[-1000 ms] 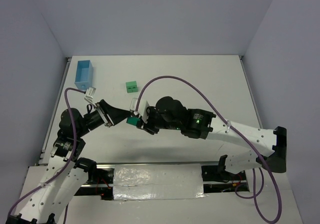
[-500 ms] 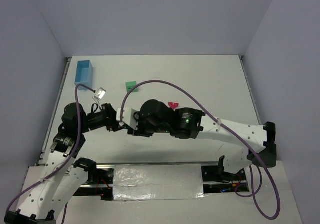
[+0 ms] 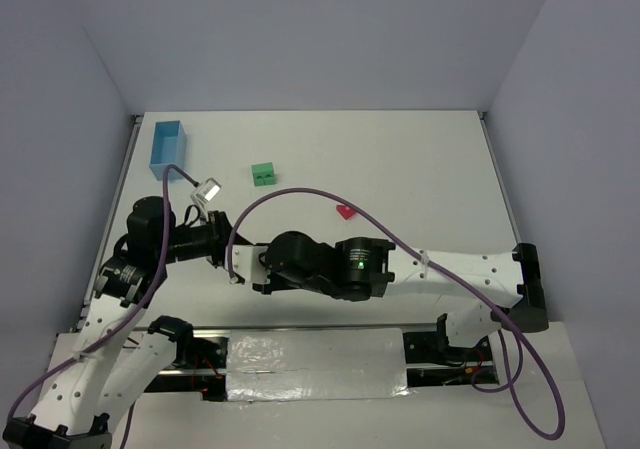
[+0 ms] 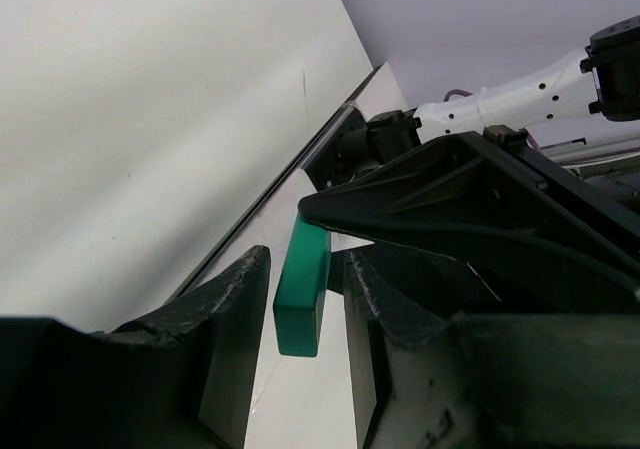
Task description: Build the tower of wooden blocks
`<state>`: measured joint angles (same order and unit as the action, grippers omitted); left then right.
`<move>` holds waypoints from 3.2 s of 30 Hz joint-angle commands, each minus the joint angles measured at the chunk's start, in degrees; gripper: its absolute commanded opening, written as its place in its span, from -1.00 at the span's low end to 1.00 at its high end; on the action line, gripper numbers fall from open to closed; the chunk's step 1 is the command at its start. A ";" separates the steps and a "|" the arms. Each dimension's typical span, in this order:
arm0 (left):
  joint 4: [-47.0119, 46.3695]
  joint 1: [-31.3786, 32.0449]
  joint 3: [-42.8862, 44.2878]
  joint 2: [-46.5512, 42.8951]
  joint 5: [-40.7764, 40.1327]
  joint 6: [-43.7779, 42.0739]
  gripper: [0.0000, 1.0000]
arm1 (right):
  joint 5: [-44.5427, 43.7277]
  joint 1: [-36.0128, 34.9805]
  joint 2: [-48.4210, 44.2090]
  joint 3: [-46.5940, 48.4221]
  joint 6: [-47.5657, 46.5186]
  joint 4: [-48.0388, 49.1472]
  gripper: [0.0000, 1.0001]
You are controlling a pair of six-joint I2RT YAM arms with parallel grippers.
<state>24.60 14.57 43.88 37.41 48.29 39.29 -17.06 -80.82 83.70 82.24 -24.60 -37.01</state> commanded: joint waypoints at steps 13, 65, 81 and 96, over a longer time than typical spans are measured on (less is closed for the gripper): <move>3.70 0.29 3.58 3.72 2.59 -6.24 -0.17 | -3.16 -1.19 -3.98 -0.24 -0.98 -1.13 -0.75; -26.88 0.28 -6.26 -8.14 -22.72 32.52 -1.00 | -21.61 3.74 1.29 4.42 41.92 15.75 0.37; -28.37 0.28 -6.96 -6.65 -20.52 32.78 -1.00 | -21.61 3.91 -2.05 1.70 36.82 19.61 0.65; -27.15 0.29 -6.26 -5.86 -19.73 31.46 -1.00 | -20.56 4.88 -1.08 2.93 35.41 20.40 0.45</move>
<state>-0.36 14.76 35.70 31.33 27.31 71.99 -37.56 -76.20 84.33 83.88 11.46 -19.88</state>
